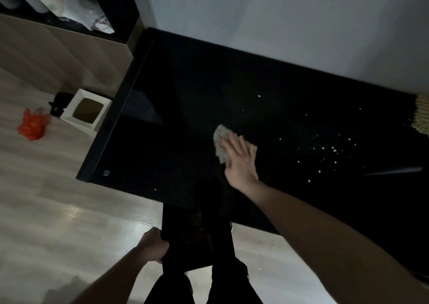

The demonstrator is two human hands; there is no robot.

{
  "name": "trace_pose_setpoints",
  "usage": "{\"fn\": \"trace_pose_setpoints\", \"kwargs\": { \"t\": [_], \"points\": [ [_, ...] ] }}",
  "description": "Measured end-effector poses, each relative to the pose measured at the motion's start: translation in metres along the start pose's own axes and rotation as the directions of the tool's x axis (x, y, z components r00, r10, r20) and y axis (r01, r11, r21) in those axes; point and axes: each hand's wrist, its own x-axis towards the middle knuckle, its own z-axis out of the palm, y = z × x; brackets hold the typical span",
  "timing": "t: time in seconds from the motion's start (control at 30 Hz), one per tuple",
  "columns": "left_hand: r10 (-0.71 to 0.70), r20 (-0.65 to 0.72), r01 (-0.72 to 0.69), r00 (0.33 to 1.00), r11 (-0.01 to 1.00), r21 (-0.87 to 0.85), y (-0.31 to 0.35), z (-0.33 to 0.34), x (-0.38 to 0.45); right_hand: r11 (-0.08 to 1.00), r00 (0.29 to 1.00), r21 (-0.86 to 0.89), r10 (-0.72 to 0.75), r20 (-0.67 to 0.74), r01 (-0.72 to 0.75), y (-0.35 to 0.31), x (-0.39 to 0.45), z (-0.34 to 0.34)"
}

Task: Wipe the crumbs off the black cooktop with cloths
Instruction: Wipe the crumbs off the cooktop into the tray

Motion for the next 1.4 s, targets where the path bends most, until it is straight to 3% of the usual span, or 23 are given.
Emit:
{"fn": "trace_pose_setpoints", "kwargs": {
  "t": [0.1, 0.3, 0.5, 0.67, 0.73, 0.8, 1.0, 1.2, 1.27, 1.33, 1.4],
  "points": [
    [-0.005, 0.01, 0.004, 1.0, 0.999, 0.037, 0.001, -0.004, -0.001, 0.983, 0.984, 0.098, -0.163, 0.069, 0.156, -0.027, -0.034, 0.028],
    [0.011, 0.02, -0.012, 1.0, 0.997, 0.073, -0.003, -0.015, -0.007, 0.948, 0.934, 0.17, -0.299, 0.196, 0.268, -0.066, -0.117, 0.063],
    [0.024, 0.024, -0.026, 0.999, 0.996, 0.083, -0.026, -0.033, -0.002, 0.913, 0.95, 0.394, -0.212, 0.23, 0.108, -0.077, -0.186, 0.072],
    [0.005, 0.023, -0.005, 1.0, 1.0, 0.02, -0.04, -0.046, -0.007, 0.866, 0.992, 0.493, -0.119, 0.042, 0.083, -0.114, -0.117, 0.039],
    [-0.001, 0.02, 0.001, 1.0, 1.0, -0.003, -0.049, -0.05, -0.001, 0.873, 0.989, 0.465, -0.136, -0.058, 0.147, -0.13, -0.078, 0.031],
    [-0.002, 0.012, 0.003, 1.0, 1.0, -0.016, -0.06, -0.054, 0.006, 0.902, 0.987, 0.4, -0.148, -0.067, 0.163, -0.141, -0.043, 0.031],
    [-0.005, -0.001, 0.005, 1.0, 0.999, -0.052, -0.067, -0.065, 0.003, 0.954, 0.936, 0.001, -0.295, 0.194, 0.301, -0.151, -0.018, 0.06],
    [0.015, -0.028, -0.016, 1.0, 1.0, -0.013, -0.055, -0.066, -0.012, 0.874, 0.858, 0.196, -0.479, 0.188, 0.445, -0.123, -0.111, 0.087],
    [0.026, -0.036, -0.026, 0.999, 1.0, -0.008, -0.05, -0.063, -0.012, 0.867, 0.854, 0.282, -0.474, 0.215, 0.41, -0.115, -0.141, 0.082],
    [0.027, -0.02, -0.027, 0.999, 1.0, -0.008, -0.045, -0.06, -0.009, 0.904, 0.907, 0.338, -0.349, 0.235, 0.26, -0.104, -0.166, 0.072],
    [0.028, -0.001, -0.028, 1.0, 1.0, -0.005, -0.04, -0.056, -0.003, 0.907, 0.964, 0.401, -0.211, 0.16, 0.132, -0.087, -0.175, 0.058]
  ]
}}
